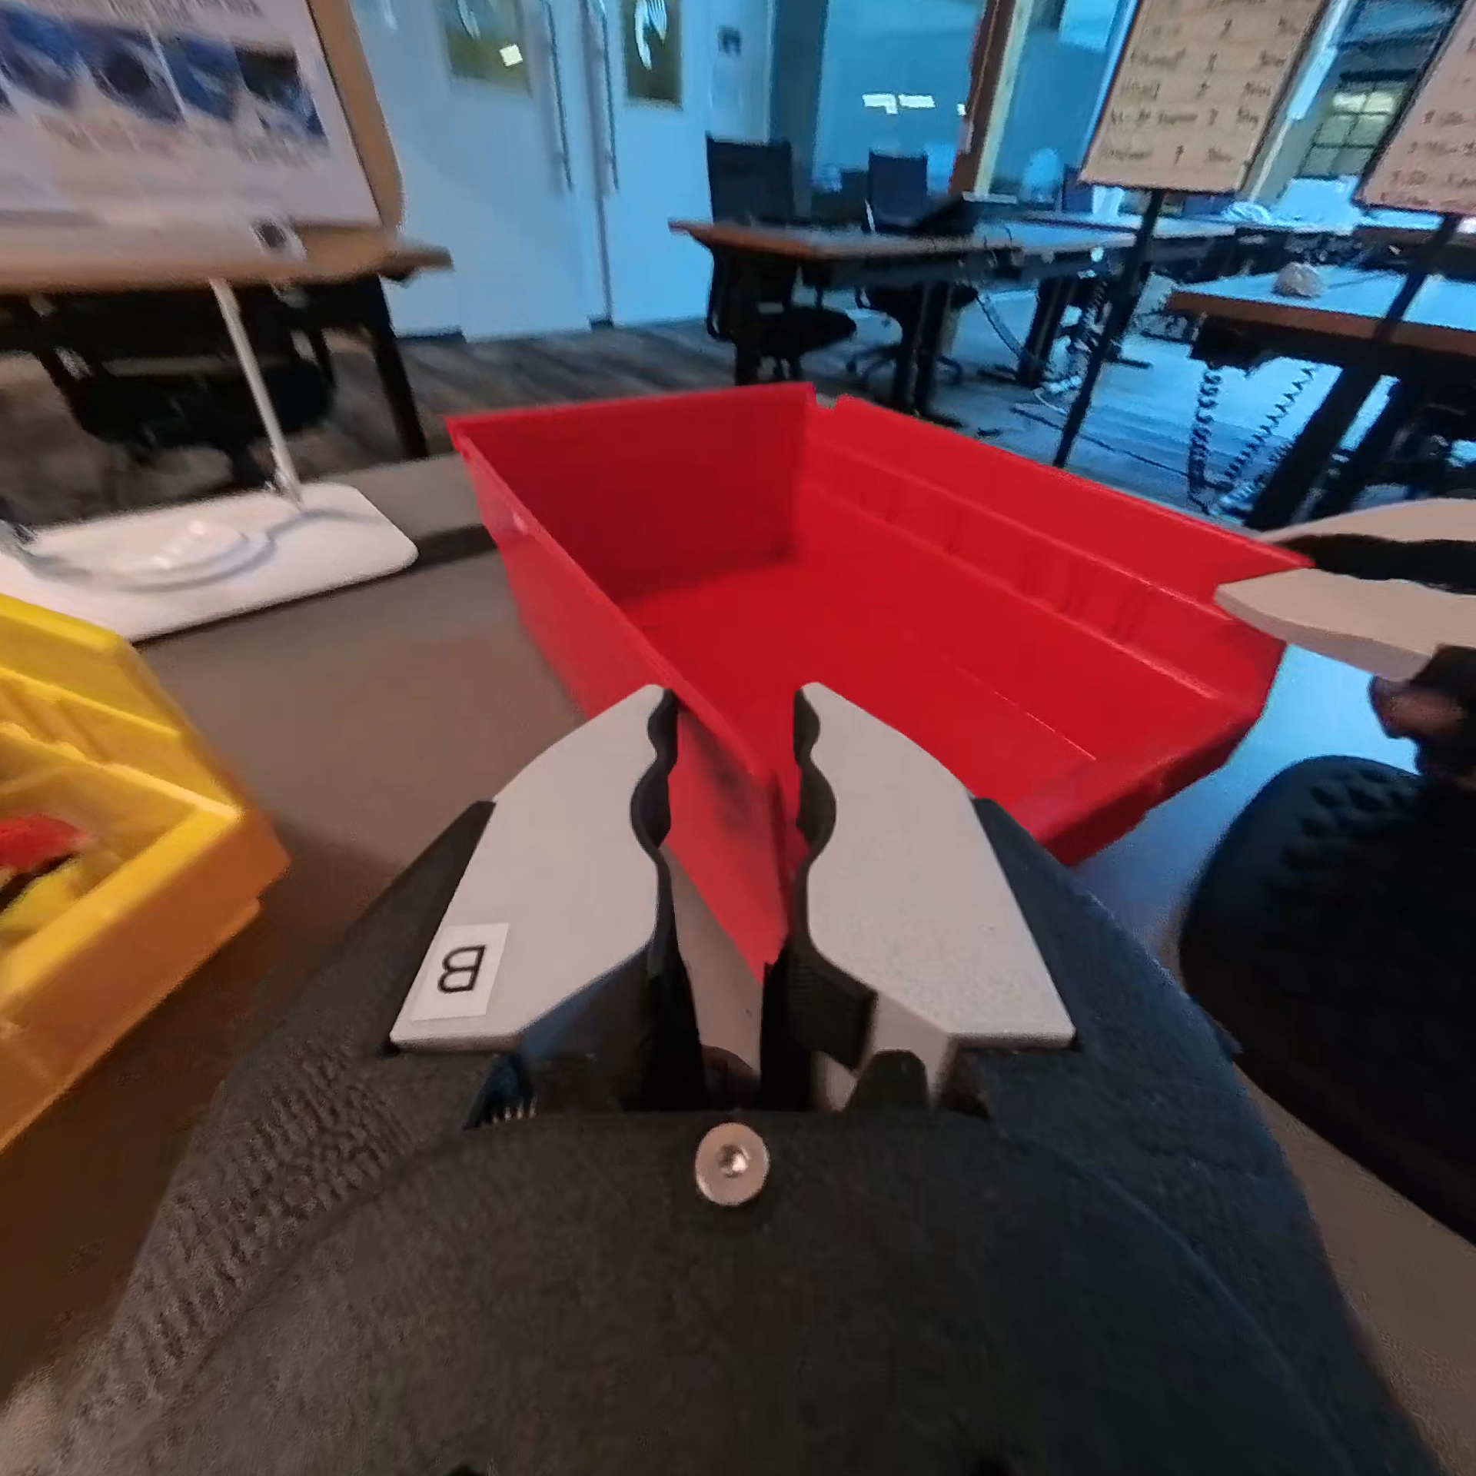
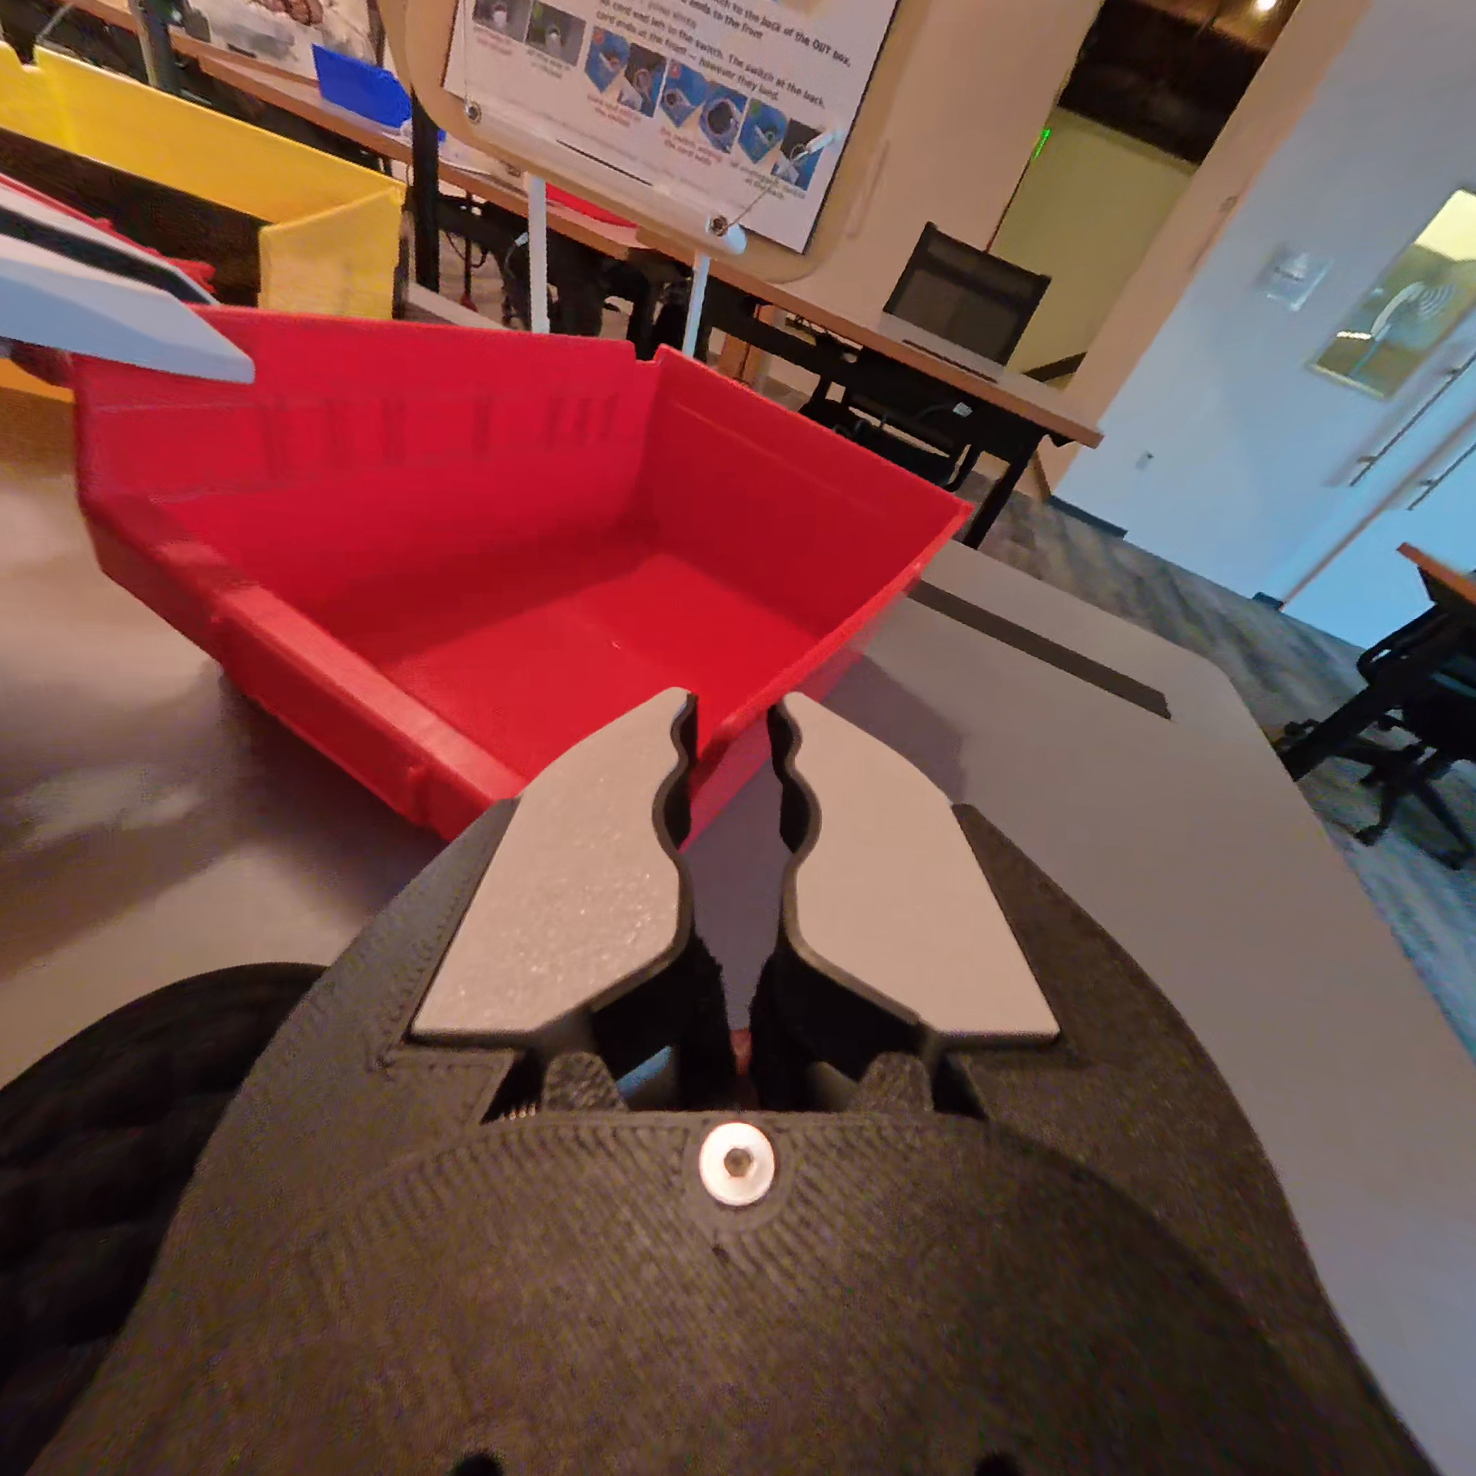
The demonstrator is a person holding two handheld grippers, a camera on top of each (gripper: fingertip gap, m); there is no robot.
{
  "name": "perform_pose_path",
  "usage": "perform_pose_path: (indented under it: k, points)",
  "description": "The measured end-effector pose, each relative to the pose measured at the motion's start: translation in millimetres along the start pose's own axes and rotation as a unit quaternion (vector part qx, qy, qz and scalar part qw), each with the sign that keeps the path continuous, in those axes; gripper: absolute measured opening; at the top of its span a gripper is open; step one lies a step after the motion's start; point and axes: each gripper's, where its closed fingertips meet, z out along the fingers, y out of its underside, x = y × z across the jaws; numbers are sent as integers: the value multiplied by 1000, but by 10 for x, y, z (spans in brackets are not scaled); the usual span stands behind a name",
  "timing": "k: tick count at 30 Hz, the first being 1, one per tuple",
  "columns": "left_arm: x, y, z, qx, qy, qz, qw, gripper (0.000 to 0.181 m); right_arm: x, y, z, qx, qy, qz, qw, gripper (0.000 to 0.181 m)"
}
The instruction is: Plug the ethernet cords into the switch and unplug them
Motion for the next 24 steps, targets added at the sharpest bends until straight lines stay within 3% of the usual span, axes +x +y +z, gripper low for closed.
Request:
perform_pose_path:
  k: [4,9,13,15,18,24]
  points:
    - [-34,14,-122,-35,13,-4,999,47,16,-35,-13,12,12,-20,1000,22]
    - [-559,-34,-736,-68,-73,81,992,49,-32,-235,-106,51,22,-80,995,28]
    - [-1267,324,-1232,-171,-158,126,964,48,-436,-309,-101,31,-64,-132,989,30]
    - [-1557,547,-1386,-231,-183,150,944,48,-726,-219,-60,-12,-137,-157,978,42]
    - [-1769,671,-1443,-260,-201,196,924,48,-1003,-103,34,-55,-195,-194,960,52]
    - [-1957,722,-1322,-297,-222,312,875,50,-1140,100,290,-114,-196,-293,929,50]
